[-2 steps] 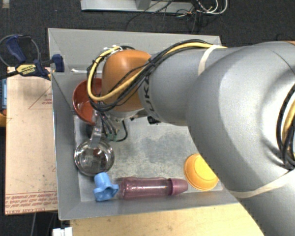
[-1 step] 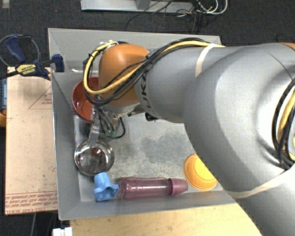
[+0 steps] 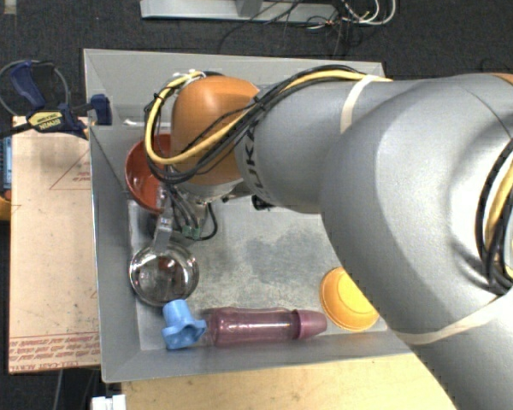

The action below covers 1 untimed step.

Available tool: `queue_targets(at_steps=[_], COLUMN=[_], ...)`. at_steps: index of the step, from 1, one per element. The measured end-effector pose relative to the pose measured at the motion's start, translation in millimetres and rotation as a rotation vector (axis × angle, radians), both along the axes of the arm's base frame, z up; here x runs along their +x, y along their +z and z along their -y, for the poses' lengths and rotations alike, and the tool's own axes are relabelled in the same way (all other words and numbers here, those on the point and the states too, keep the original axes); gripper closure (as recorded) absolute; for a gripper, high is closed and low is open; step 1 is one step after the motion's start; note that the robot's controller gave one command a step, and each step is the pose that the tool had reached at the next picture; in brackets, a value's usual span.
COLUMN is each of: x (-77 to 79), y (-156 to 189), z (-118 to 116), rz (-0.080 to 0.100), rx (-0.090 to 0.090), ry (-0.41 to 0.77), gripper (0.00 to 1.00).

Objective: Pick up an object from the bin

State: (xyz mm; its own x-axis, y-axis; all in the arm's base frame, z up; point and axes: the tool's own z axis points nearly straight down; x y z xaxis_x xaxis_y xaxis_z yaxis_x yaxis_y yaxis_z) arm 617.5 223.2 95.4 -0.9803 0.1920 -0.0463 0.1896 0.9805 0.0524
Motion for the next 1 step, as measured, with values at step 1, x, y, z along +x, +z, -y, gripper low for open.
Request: queue_targets(at_steps=[1], x=[-0.1], y=[31.2], z=[0.2], rz=[-0.013], rx=[-0.003], ry=[0.001], gripper=[1.00])
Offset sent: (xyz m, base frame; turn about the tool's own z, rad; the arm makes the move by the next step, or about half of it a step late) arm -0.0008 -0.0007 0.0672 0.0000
